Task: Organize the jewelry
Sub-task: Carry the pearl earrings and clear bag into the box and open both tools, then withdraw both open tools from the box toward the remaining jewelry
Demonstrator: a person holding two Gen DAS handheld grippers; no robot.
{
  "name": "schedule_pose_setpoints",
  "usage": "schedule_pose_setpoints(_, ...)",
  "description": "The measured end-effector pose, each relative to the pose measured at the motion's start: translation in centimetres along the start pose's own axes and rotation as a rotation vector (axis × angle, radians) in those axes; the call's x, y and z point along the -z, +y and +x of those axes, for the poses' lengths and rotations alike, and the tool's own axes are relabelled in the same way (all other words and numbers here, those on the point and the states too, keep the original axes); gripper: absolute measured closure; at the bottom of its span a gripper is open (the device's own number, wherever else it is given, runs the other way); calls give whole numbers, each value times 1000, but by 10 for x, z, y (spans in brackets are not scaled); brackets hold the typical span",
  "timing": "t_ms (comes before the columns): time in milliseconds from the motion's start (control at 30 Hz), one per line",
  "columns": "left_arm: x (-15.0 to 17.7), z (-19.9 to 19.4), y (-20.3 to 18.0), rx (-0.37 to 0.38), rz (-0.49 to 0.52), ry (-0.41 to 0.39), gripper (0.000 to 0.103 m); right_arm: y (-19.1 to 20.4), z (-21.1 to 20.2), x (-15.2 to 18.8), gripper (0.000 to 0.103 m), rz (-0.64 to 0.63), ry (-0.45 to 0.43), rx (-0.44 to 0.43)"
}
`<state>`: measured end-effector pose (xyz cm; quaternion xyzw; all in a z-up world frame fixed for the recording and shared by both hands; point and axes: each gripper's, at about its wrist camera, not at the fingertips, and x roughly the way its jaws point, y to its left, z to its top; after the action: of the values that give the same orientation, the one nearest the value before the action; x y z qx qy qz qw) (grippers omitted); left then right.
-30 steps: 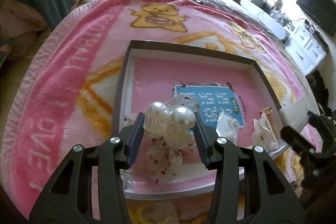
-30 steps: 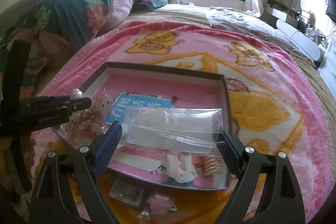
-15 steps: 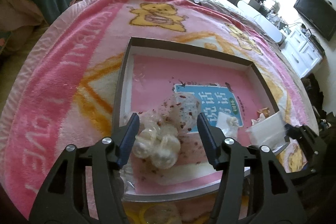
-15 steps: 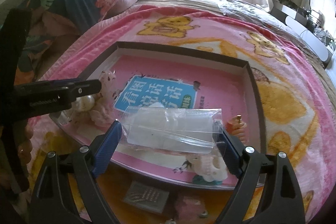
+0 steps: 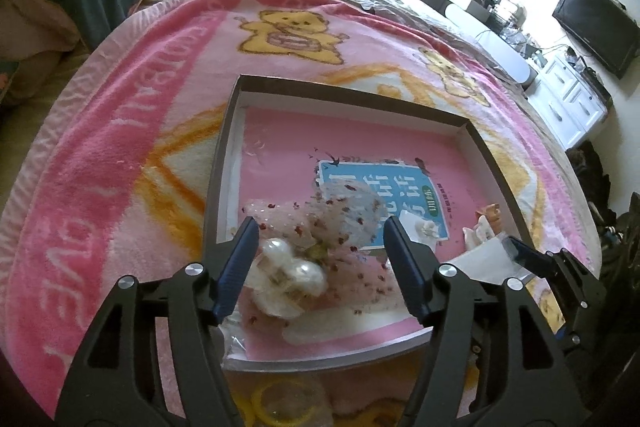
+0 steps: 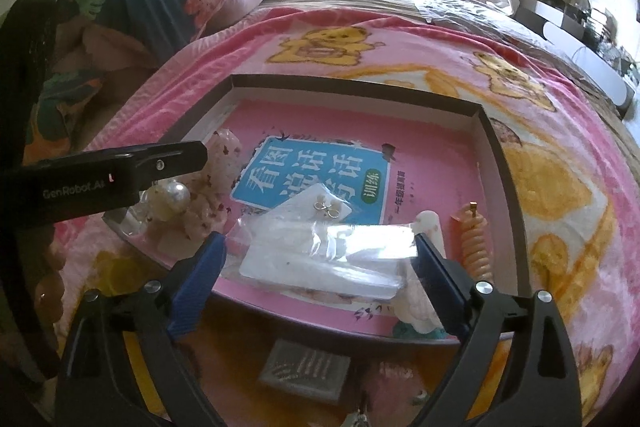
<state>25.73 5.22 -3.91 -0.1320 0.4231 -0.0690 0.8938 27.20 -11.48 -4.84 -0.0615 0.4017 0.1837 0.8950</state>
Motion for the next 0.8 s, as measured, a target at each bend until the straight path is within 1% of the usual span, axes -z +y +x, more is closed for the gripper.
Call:
schedule_pose_setpoints(167, 1, -5, -5, 10, 9, -5, 43, -6, -12, 2, 7, 18, -30, 20)
schedule_pose_setpoints(200, 2, -6, -6, 11, 11, -5, 41, -8, -17, 4, 7, 24, -40, 26)
schedule_pose_setpoints(333, 3, -11, -8, 9, 13, -12, 37, -16, -32, 8, 6, 46, -69, 43)
schedule_pose_setpoints(400, 2, -14, -8, 6, 8, -20, 33, -19, -39, 9, 6, 52, -76, 44)
schedule_pose_setpoints(467, 2, -20, -8, -6, 5, -34, 32, -22, -44, 11, 6, 60, -85, 47)
schedule_pose_setpoints(533, 1, -27, -7, 1, -7, -50, 30, -26, -52, 12, 6, 73, -96, 43)
schedule_pose_setpoints(600, 0, -35, -7, -6, -13, -68, 23, -29, -58, 13, 6, 79, -102, 44)
schedule_pose_setpoints(800, -1, -58, -9, -26, -11, -104, 13, -36, -78, 13, 5, 98, -143, 47)
